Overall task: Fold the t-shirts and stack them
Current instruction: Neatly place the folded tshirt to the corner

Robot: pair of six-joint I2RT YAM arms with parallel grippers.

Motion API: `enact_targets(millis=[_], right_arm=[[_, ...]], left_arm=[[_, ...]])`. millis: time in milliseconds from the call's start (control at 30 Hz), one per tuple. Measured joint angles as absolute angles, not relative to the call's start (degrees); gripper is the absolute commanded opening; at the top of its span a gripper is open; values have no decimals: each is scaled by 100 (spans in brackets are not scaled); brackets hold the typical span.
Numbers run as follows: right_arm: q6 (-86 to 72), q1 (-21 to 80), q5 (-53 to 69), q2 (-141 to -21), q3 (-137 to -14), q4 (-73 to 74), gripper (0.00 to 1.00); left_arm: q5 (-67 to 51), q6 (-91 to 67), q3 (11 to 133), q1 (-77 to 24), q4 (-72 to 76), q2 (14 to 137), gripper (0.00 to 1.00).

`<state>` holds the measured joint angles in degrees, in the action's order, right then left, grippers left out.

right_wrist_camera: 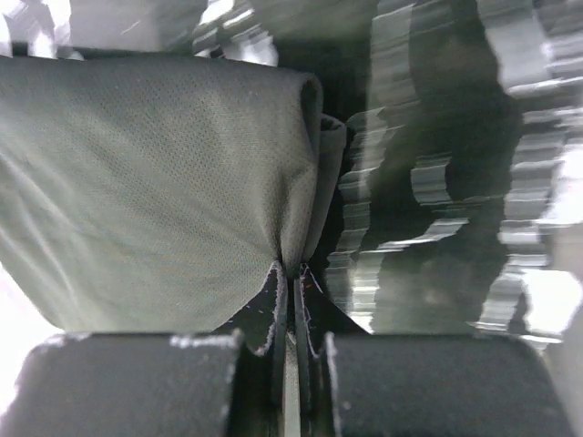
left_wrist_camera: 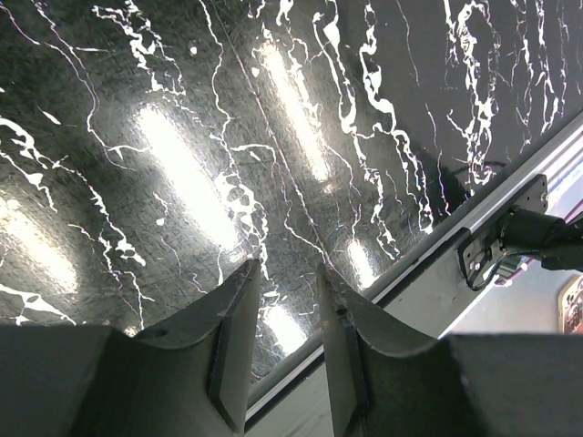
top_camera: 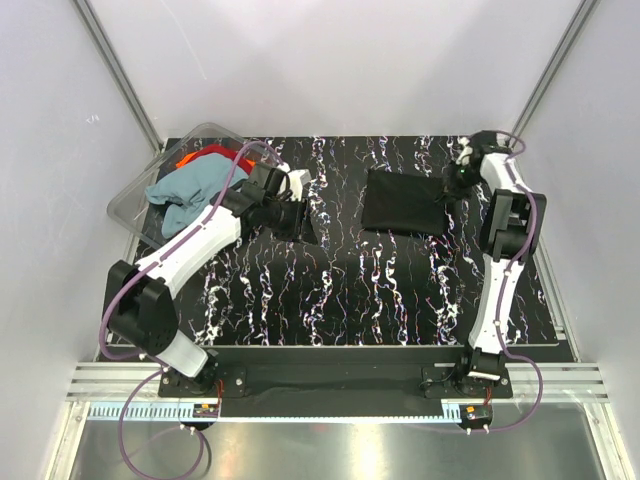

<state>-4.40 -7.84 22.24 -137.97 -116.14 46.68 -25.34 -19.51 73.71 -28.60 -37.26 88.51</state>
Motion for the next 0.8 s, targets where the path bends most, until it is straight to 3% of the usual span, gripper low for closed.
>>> enact_targets(millis=[433, 800], right_arm=[[40, -1470, 1192, -15653, -15279, 5605, 5], [779, -1474, 290, -15836, -15517, 4438, 8]], left_arm=[[-2659, -1988, 7332, -2851, -3747, 9028, 37], [-2921, -2008, 7332, -2851, -3745, 9317, 37]])
